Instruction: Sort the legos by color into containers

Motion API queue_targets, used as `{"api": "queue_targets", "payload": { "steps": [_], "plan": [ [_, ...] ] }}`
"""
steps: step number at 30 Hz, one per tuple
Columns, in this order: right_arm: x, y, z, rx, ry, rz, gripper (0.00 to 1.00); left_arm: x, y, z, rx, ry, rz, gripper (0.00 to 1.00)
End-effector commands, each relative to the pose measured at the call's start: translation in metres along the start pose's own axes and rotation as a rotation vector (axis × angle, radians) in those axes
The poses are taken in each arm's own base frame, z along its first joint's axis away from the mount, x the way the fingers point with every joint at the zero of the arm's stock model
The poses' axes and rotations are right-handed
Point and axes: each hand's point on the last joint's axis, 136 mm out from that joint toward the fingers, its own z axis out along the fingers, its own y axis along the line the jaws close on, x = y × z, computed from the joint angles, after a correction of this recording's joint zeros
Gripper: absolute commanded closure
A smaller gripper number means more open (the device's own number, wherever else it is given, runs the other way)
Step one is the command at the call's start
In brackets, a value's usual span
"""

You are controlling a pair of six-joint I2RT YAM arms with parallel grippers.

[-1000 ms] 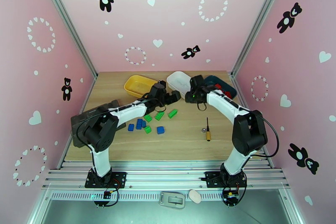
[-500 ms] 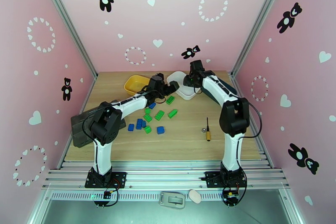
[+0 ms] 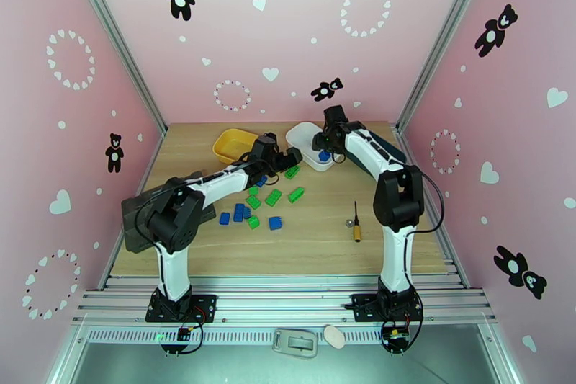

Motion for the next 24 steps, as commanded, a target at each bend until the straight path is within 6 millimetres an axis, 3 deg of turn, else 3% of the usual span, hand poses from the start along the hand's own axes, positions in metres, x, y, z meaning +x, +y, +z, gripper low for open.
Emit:
{"api": "queue_targets", "payload": {
  "steps": [1, 11, 18, 19, 24],
  "plan": [
    [-0.002, 0.021, -0.043, -0.031, -0.073, -0.062, 0.37, -0.008, -0.003, -0.031, -0.036, -0.059, 0.062, 0.05],
    [0.069, 0.079, -0.081, -0.093, -0.087, -0.234, 0.28, 0.014, 0.041, -0.105, -0.183, -0.121, 0.109, 0.03],
    [0.131, 0.109, -0.084, -0.119, -0.038, -0.327, 0.22, 0.029, 0.065, -0.152, -0.236, -0.166, 0.104, 0.01],
    [0.14, 0.113, -0.085, -0.119, -0.032, -0.342, 0.21, 0.039, 0.078, -0.156, -0.258, -0.152, 0.099, 0.02],
    [0.183, 0.131, -0.082, -0.118, 0.006, -0.401, 0.2, 0.052, 0.095, -0.173, -0.285, -0.148, 0.091, 0.01]
  ]
}}
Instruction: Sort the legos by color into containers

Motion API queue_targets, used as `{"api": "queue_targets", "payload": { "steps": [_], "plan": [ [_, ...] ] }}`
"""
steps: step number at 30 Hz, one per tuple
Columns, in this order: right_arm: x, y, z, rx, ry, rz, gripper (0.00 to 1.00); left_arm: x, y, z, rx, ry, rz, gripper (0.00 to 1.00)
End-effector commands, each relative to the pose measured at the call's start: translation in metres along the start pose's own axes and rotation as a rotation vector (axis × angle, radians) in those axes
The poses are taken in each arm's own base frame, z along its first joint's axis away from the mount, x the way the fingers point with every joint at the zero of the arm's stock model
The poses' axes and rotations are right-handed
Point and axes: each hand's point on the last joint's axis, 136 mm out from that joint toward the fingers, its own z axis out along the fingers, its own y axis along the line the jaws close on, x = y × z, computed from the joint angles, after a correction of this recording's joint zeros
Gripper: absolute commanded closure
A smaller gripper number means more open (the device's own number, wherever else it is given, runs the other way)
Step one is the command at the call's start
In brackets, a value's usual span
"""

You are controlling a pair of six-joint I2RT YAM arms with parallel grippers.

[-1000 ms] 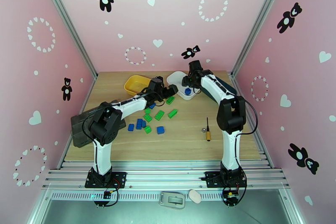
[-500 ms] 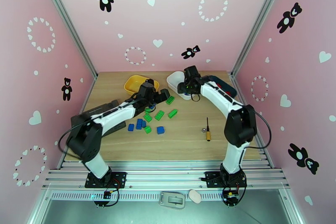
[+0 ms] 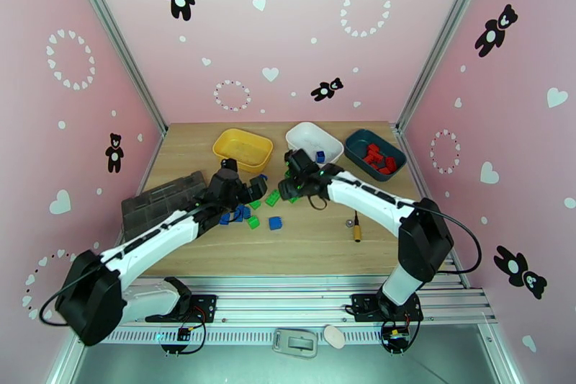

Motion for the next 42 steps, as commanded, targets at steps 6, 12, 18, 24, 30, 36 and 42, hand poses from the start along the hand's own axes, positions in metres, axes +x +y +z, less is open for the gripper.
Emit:
{"api": "queue_targets", "payload": {
  "steps": [6, 12, 18, 24, 30, 36, 42],
  "plan": [
    [0.028, 0.04, -0.007, 0.018, -0.007, -0.048, 0.19, 0.029, 0.045, -0.016, -0.094, 0.022, -0.016, 0.02],
    [0.046, 0.062, 0.007, -0.006, 0.04, -0.052, 0.18, 0.044, 0.068, -0.024, -0.12, 0.038, -0.051, 0.02],
    [0.064, 0.077, 0.029, -0.016, 0.094, -0.054, 0.18, 0.05, 0.082, -0.029, -0.126, 0.047, -0.082, 0.02],
    [0.077, 0.078, 0.053, -0.001, 0.137, -0.026, 0.2, 0.053, 0.085, -0.029, -0.131, 0.049, -0.082, 0.01],
    [0.088, 0.073, 0.068, 0.034, 0.157, -0.016, 0.24, 0.055, 0.085, -0.025, -0.128, 0.059, -0.084, 0.02],
    [0.087, 0.07, 0.076, 0.053, 0.155, -0.013, 0.3, 0.055, 0.082, -0.019, -0.114, 0.07, -0.089, 0.02],
    [0.086, 0.066, 0.081, 0.053, 0.161, 0.008, 0.43, 0.056, 0.078, -0.015, -0.1, 0.083, -0.093, 0.02]
  ]
}}
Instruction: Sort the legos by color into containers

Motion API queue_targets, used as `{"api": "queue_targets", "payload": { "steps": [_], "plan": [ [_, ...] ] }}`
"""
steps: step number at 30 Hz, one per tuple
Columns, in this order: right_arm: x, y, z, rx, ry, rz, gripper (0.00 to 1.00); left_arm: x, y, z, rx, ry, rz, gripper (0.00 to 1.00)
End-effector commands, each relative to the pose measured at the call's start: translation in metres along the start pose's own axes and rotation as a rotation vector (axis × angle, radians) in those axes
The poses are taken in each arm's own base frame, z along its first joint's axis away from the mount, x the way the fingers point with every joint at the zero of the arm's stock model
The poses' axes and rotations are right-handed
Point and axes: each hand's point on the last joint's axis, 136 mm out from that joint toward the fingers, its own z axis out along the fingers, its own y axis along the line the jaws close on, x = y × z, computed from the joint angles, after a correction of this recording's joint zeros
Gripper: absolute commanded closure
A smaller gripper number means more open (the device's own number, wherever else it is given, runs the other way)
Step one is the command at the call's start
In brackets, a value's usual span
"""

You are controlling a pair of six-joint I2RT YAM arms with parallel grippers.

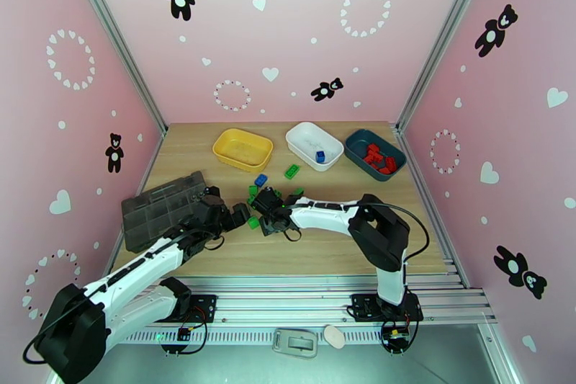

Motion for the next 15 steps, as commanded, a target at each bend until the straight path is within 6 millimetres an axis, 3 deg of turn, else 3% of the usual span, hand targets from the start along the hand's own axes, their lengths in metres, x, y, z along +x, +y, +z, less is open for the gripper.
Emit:
{"api": "queue_targets", "payload": {
  "steps": [1, 6, 10, 15],
  "plan": [
    [0.0, -0.005, 0.006, 0.015, 0.006, 0.017, 0.45, -0.002, -0.008, 0.002, 0.039, 0.006, -0.014, 0.02],
    [-0.005, -0.009, -0.007, -0.001, -0.024, 0.032, 0.6, -0.004, -0.029, 0.009, 0.095, 0.043, 0.005, 0.02],
    [-0.013, -0.022, -0.022, -0.009, -0.058, 0.062, 0.63, -0.009, -0.051, 0.017, 0.144, 0.062, 0.018, 0.02],
    [-0.023, -0.056, -0.041, 0.008, -0.095, 0.109, 0.63, -0.013, -0.095, 0.03, 0.214, 0.096, 0.064, 0.02]
  ]
}}
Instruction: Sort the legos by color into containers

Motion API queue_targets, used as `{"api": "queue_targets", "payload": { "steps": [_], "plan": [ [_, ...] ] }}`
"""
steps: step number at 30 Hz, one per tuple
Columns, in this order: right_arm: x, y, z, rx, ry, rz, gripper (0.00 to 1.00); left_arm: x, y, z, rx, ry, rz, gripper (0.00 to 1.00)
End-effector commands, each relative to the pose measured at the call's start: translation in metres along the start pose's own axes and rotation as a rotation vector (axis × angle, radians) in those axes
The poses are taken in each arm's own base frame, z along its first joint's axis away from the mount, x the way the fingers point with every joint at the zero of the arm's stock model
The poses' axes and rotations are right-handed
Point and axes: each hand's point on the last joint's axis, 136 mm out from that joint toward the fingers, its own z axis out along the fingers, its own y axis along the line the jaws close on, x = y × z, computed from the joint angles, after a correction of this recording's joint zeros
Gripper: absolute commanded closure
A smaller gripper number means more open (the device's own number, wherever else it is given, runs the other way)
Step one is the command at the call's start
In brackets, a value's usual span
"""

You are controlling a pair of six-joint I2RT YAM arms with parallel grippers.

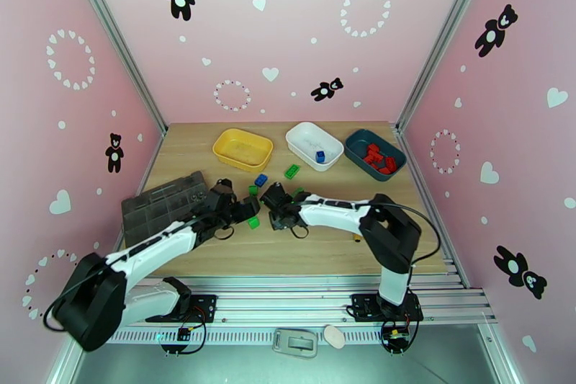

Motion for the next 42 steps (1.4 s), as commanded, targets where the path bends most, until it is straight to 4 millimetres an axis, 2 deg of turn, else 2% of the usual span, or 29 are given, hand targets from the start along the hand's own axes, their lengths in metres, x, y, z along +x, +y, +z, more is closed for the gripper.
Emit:
{"api": "queue_targets", "payload": {
  "steps": [1, 7, 11, 15, 19, 22, 25, 29, 34, 37, 42],
  "plan": [
    [-0.016, -0.024, -0.023, 0.008, -0.054, 0.032, 0.63, -0.012, -0.049, 0.007, 0.128, 0.004, 0.051, 0.02],
    [-0.042, -0.079, -0.047, 0.035, -0.111, 0.115, 0.64, -0.028, -0.106, 0.038, 0.229, 0.044, 0.064, 0.02],
    [-0.073, -0.124, -0.062, 0.04, -0.165, 0.211, 0.64, -0.046, -0.147, 0.059, 0.288, 0.053, 0.079, 0.03],
    [-0.111, -0.161, -0.074, 0.065, -0.218, 0.276, 0.64, -0.072, -0.175, 0.074, 0.308, 0.018, 0.085, 0.03],
    [-0.147, -0.19, -0.073, 0.095, -0.237, 0.315, 0.64, -0.095, -0.2, 0.087, 0.321, -0.007, 0.1, 0.03],
    [-0.174, -0.205, -0.064, 0.094, -0.237, 0.344, 0.65, -0.112, -0.212, 0.094, 0.325, -0.029, 0.106, 0.02],
    [-0.195, -0.216, -0.052, 0.101, -0.227, 0.363, 0.65, -0.126, -0.213, 0.095, 0.318, -0.048, 0.101, 0.03],
    [-0.219, -0.228, -0.033, 0.101, -0.214, 0.383, 0.62, -0.133, -0.201, 0.09, 0.295, -0.064, 0.095, 0.03],
    [-0.238, -0.231, -0.017, 0.102, -0.196, 0.372, 0.49, -0.129, -0.18, 0.077, 0.239, -0.078, 0.112, 0.03],
    [-0.241, -0.23, -0.017, 0.094, -0.194, 0.367, 0.43, -0.125, -0.164, 0.068, 0.203, -0.089, 0.117, 0.03],
    [-0.238, -0.225, -0.034, 0.077, -0.211, 0.355, 0.37, -0.116, -0.136, 0.05, 0.121, -0.109, 0.14, 0.04]
  ]
}}
